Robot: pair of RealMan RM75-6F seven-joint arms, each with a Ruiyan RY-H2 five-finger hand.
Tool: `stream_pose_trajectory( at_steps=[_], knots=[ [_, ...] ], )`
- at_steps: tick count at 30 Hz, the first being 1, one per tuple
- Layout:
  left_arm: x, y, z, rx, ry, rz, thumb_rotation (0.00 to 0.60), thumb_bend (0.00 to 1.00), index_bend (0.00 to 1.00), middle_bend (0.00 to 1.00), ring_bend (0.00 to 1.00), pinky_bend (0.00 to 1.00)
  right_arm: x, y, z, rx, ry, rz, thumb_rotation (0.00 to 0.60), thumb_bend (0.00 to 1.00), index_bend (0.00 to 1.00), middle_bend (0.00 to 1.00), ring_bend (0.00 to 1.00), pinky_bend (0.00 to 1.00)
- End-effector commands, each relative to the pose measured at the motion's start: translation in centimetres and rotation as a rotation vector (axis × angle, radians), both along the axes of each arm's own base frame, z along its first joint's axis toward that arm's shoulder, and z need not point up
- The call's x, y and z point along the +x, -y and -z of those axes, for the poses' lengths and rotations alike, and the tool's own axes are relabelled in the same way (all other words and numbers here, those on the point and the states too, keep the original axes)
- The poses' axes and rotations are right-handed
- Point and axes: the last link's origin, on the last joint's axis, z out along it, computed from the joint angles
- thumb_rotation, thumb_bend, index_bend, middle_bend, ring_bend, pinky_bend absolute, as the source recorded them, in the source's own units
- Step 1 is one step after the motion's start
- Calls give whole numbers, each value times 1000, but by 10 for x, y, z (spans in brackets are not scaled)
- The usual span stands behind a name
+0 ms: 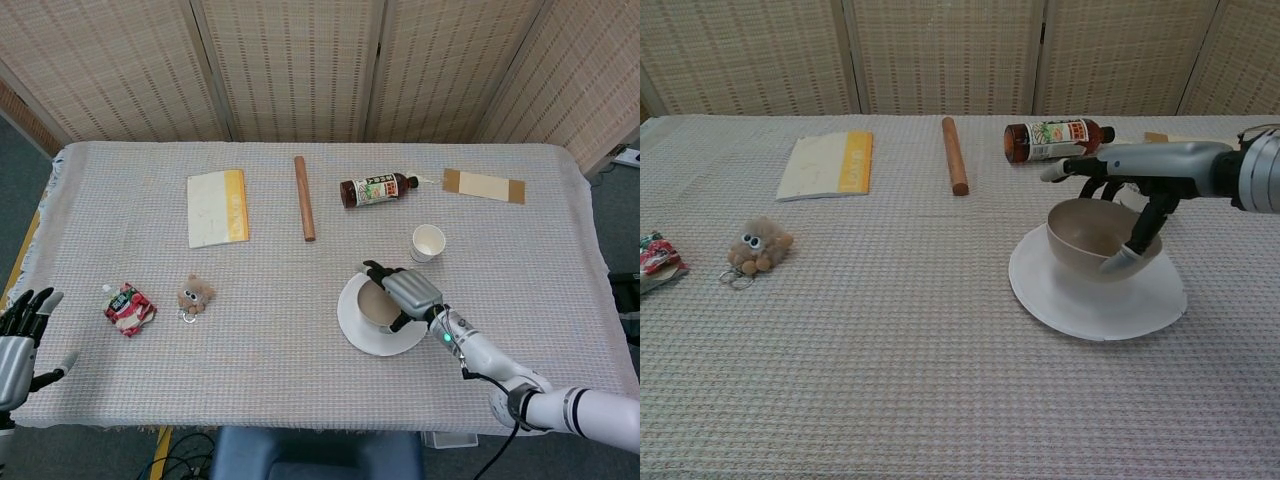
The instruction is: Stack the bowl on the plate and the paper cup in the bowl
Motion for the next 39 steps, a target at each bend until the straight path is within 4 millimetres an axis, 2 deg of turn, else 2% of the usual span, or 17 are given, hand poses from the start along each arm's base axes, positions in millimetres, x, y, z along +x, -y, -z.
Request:
stream_pose_trajectory(
  at_steps=[1,17,34,36,39],
  knots=[
    [0,1,-2,5,2,-1,600,281,125,106,41,199,5,1,6,3,-5,-5,600,207,0,0,280,382],
    [1,5,-6,22,5,5,600,281,125,106,41,199,3,2,18,19,-50,-3,600,207,0,0,281,377],
    [1,6,-6,22,1,4,600,281,125,106,41,199,-3,3,16,10,-85,2,600,204,0,0,284,361],
    [1,6,-6,22,1,5,600,281,125,106,41,199,-4,2,17,21,-93,3,600,199,0,0,271,343],
    [1,6,-6,23,2,5,600,281,125,106,41,199,-4,2,17,38,-91,12,600,150,0,0,202,265]
  ],
)
